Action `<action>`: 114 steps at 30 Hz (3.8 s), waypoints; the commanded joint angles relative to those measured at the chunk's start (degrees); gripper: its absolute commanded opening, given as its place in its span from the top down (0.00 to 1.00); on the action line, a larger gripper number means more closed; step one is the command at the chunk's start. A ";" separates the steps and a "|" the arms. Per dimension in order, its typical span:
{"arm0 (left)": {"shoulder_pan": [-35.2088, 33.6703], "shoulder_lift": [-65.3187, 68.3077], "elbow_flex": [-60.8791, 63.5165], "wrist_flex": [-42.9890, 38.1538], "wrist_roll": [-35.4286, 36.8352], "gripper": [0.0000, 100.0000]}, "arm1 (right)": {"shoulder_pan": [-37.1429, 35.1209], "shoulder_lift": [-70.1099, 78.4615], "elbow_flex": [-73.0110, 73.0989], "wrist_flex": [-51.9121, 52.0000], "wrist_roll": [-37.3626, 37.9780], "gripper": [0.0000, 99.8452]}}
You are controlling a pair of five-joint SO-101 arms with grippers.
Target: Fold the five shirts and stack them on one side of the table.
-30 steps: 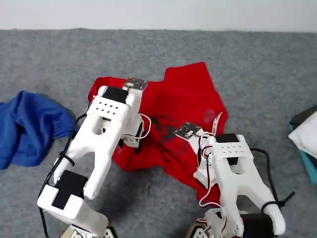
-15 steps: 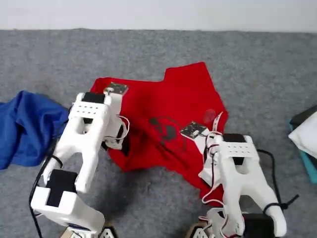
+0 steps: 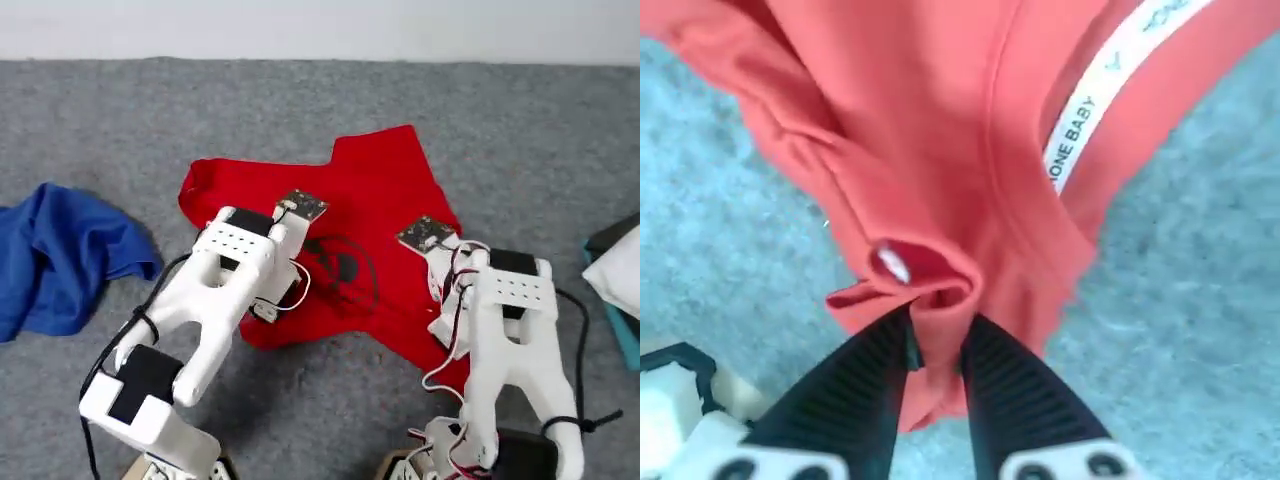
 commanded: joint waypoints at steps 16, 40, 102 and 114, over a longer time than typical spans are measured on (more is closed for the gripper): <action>-14.15 -2.64 -11.65 16.35 -3.60 0.99 | 0.57 -0.92 -17.76 15.08 6.59 0.99; -8.26 13.98 -18.68 13.63 1.76 0.85 | 4.70 -1.27 -12.22 17.89 8.35 0.99; -15.56 -14.59 -18.51 16.97 -14.15 0.99 | -0.57 2.33 -29.10 5.85 1.32 0.99; -13.54 -0.18 -19.21 20.40 -14.07 0.97 | -0.75 12.44 -34.90 4.79 -4.22 0.99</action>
